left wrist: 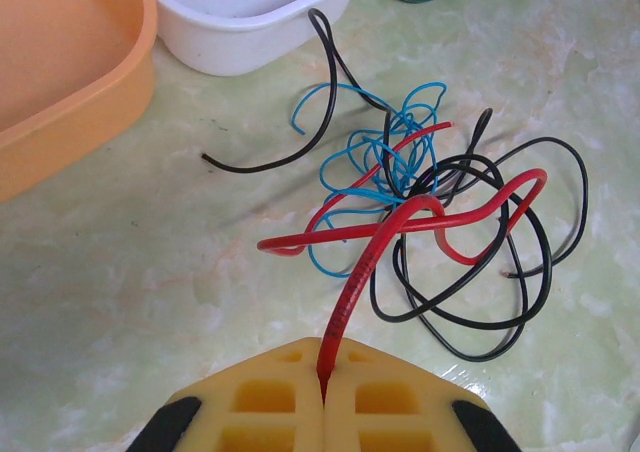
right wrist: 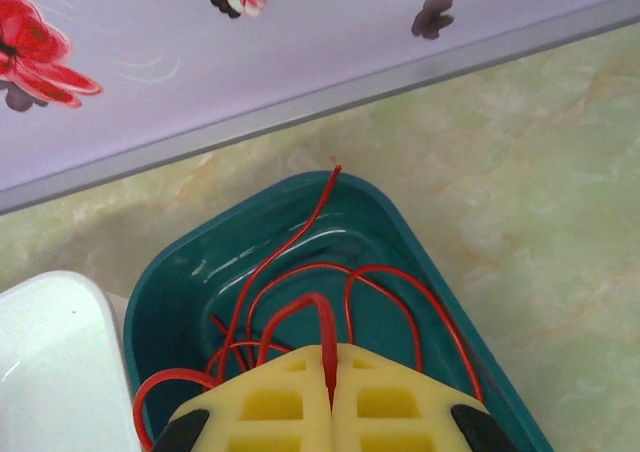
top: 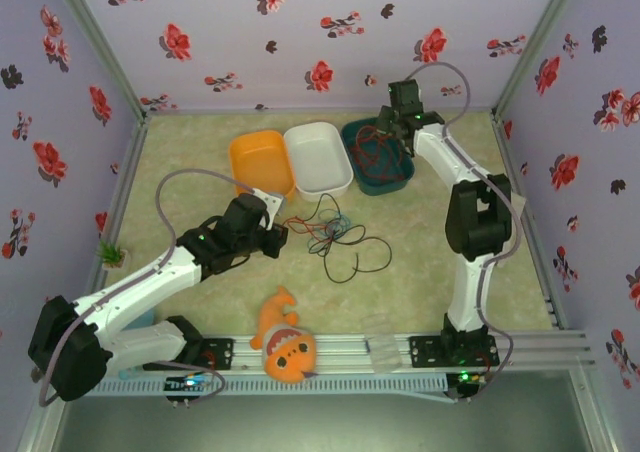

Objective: Untangle the cables

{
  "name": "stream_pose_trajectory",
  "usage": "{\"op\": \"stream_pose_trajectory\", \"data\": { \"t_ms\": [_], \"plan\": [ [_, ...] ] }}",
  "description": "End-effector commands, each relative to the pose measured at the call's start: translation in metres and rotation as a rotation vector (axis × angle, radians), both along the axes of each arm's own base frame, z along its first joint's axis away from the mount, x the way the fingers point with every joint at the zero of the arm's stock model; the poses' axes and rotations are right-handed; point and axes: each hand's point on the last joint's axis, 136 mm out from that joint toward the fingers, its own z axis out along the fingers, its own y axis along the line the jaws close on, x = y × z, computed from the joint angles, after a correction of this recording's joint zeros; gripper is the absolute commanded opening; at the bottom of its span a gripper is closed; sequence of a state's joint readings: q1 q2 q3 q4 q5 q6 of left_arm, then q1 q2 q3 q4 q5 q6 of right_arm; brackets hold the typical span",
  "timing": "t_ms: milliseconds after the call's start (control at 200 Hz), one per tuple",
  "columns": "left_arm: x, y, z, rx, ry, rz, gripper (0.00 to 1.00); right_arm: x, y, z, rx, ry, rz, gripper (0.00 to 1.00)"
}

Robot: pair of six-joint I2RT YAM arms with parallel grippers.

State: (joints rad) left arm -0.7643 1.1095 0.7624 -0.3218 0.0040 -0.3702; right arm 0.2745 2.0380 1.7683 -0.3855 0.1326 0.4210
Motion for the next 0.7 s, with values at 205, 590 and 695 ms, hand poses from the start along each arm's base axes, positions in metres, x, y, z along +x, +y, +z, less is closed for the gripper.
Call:
{"op": "stream_pose_trajectory", "data": {
  "t_ms": [205, 590, 695],
  "plan": [
    [0.001, -0.001, -0.001, -0.010, 0.001, -0.010, 0.00, -0.005, 0.008, -0.020, 0.055, 0.027, 0.030, 0.00],
    [0.002, -0.003, -0.001, -0.011, 0.003, -0.011, 0.00, -0.027, -0.012, -0.069, 0.005, 0.135, -0.010, 0.01],
    [0.002, -0.004, 0.001, -0.016, -0.001, -0.013, 0.00, -0.031, -0.015, -0.081, -0.018, 0.174, -0.017, 0.05]
  ]
}}
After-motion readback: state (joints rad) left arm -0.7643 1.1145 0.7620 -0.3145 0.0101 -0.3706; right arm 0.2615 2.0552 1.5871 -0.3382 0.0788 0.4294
